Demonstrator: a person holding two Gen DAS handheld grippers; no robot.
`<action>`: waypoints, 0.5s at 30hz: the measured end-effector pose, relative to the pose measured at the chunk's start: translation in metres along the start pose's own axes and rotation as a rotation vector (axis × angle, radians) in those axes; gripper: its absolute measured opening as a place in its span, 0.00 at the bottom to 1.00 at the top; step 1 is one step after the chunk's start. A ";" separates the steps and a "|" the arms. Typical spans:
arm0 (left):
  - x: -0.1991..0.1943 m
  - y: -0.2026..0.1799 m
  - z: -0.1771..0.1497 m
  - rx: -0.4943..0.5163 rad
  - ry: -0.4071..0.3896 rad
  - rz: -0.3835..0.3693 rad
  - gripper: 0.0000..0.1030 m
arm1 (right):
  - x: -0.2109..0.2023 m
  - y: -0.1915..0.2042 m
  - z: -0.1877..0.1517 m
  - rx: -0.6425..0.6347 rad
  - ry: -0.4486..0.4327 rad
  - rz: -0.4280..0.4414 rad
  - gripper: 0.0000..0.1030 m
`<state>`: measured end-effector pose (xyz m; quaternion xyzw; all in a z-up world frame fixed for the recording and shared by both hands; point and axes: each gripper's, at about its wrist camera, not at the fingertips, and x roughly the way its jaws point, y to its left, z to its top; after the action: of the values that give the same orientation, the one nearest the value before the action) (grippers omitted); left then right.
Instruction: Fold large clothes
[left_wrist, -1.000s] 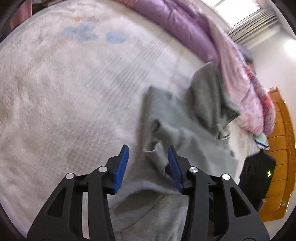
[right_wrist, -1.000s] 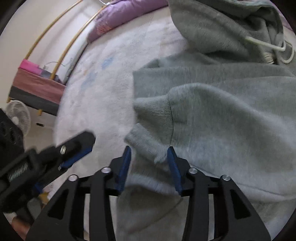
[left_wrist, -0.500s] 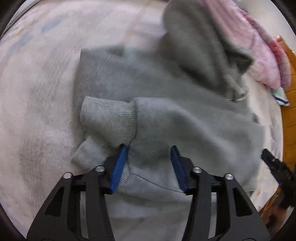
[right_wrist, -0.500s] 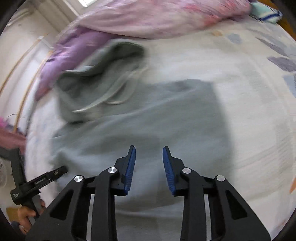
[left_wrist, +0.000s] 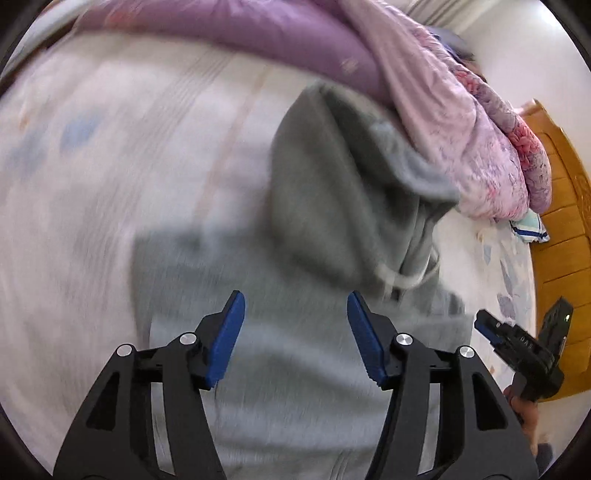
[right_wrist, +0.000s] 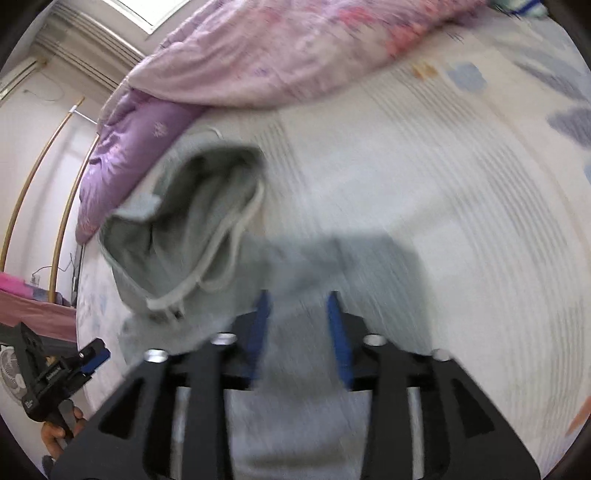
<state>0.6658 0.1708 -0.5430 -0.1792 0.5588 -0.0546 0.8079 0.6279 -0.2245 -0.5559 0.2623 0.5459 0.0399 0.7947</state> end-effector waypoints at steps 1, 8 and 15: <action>0.003 -0.006 0.013 0.016 -0.004 0.025 0.59 | 0.007 0.007 0.011 -0.021 -0.006 -0.003 0.41; 0.030 -0.026 0.089 -0.102 -0.029 -0.101 0.62 | 0.047 0.011 0.083 0.162 -0.013 0.234 0.46; 0.077 -0.058 0.120 -0.217 0.008 -0.167 0.64 | 0.086 0.008 0.117 0.409 0.016 0.352 0.50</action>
<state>0.8117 0.1218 -0.5536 -0.3114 0.5477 -0.0615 0.7741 0.7680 -0.2317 -0.5938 0.5080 0.4951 0.0683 0.7015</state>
